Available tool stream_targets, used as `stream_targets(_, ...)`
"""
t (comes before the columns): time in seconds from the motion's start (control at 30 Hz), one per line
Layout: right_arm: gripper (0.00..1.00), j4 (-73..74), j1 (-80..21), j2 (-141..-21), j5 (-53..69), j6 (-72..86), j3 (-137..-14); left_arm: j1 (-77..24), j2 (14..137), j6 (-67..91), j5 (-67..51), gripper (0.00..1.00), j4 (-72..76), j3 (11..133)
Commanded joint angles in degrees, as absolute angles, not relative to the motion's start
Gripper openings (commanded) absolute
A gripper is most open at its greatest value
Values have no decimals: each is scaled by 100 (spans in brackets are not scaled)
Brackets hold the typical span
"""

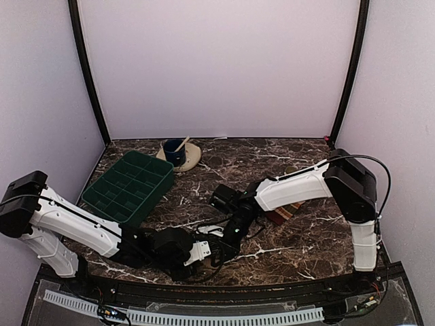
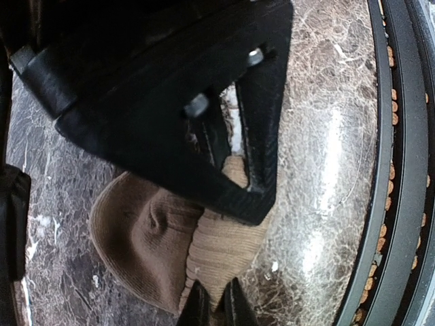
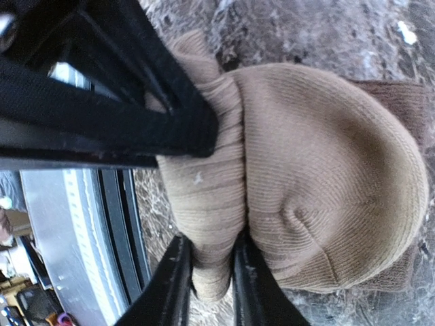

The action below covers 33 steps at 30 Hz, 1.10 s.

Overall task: Roll the socks
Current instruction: Roll the sock at the center of the board.

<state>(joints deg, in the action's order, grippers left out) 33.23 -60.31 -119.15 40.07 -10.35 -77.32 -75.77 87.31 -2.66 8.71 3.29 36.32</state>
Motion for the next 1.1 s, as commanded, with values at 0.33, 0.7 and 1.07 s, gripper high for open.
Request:
stream_targets(0.33,28,2807,-5712,-11485,4034,-759,-6933,-7369,8991,90,-10,0,-247,3775)
stream_targets(0.7,30,2029,-5517,-10856,3845,-422,-6205,-6891,9179,233,-732,0,-657,4018)
stream_targets(1.07,31,1461,-5449,-10446,3426,-203,-5774,-6404,9623,308,-1728,0,-1110,4394)
